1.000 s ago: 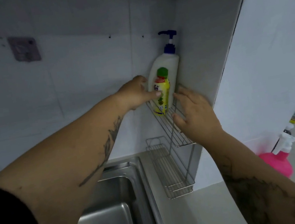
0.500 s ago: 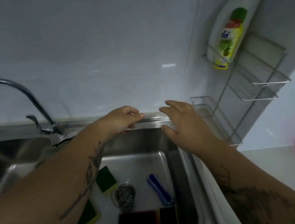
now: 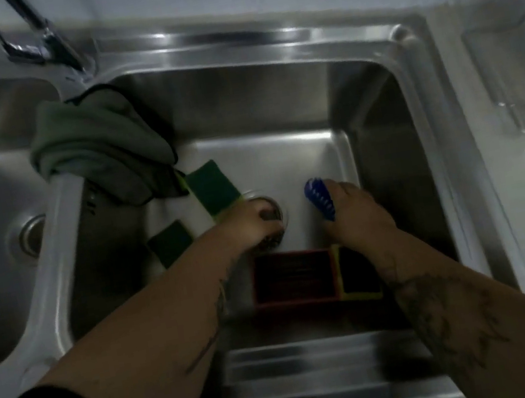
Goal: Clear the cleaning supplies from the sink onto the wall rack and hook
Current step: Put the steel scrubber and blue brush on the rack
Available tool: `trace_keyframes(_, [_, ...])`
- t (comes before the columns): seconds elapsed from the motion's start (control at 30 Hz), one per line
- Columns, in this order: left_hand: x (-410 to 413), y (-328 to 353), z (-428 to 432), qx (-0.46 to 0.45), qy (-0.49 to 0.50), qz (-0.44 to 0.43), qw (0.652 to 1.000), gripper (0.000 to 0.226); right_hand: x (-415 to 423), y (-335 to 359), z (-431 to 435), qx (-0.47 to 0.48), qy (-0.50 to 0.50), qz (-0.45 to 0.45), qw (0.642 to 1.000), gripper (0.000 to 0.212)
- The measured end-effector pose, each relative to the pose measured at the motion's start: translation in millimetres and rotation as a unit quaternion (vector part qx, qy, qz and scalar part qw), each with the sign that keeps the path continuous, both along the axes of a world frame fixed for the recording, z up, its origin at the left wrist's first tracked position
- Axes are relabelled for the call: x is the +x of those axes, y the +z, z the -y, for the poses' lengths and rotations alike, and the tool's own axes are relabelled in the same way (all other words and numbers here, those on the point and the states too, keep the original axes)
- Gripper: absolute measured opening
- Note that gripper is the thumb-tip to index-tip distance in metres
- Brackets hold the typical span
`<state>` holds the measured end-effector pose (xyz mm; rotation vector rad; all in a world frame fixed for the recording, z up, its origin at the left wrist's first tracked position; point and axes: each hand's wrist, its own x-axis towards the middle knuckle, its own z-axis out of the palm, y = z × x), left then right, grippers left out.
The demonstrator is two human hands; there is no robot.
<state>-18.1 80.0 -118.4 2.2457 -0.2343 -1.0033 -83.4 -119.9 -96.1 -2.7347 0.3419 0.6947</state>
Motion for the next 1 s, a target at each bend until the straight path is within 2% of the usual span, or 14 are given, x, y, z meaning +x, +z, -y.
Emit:
trace_keyframes(0.07, [-1.4, -7.4, 5.6, 0.02, -0.013, 0.038, 0.999, 0.044, 1.2, -13.7, -2.1, -0.023, -0.02, -0.01, 0.999, 0.083])
trace_keyframes(0.13, [1.3, -12.3, 9.3, 0.052, -0.04, 0.06, 0.996, 0.063, 3.2, -23.5, -2.0, -0.049, -0.034, -0.009, 0.998, 0.086])
trace_keyframes(0.23, [1.9, -19.1, 7.9, 0.078, -0.05, 0.054, 0.994, 0.08, 5.6, -32.2, 0.7, -0.079, -0.045, -0.035, 0.995, 0.097])
trace_keyframes(0.3, [1.1, -23.9, 5.4, 0.073, -0.033, 0.055, 0.995, 0.074, 8.0, -34.5, 3.0, -0.078, -0.063, -0.05, 0.994, 0.106])
trace_keyframes(0.4, [-0.4, -24.9, 3.5, 0.056, 0.01, 0.085, 0.995, 0.053, 12.8, -36.4, 3.5, -0.061, -0.079, -0.033, 0.994, 0.112])
trace_keyframes(0.5, [0.6, -21.5, -0.4, 0.038, 0.052, 0.098, 0.993, 0.042, 17.7, -34.9, 0.3, -0.052, -0.089, 0.004, 0.995, 0.11])
trace_keyframes(0.63, [4.3, -6.8, -10.5, -0.011, 0.102, 0.081, 0.991, 0.041, 32.4, -14.4, -2.8, -0.019, -0.111, 0.07, 0.991, 0.102])
trace_keyframes(0.8, [5.4, 39.1, -18.2, -0.042, 0.14, 0.097, 0.985, 0.031, 47.6, 53.0, 2.8, 0.065, -0.106, 0.143, 0.982, 0.08])
trace_keyframes(1.0, [12.2, 149.8, 12.2, -0.078, 0.181, 0.199, 0.96, 0.028, 39.2, 192.0, 32.2, 0.1, -0.057, 0.274, 0.955, 0.063])
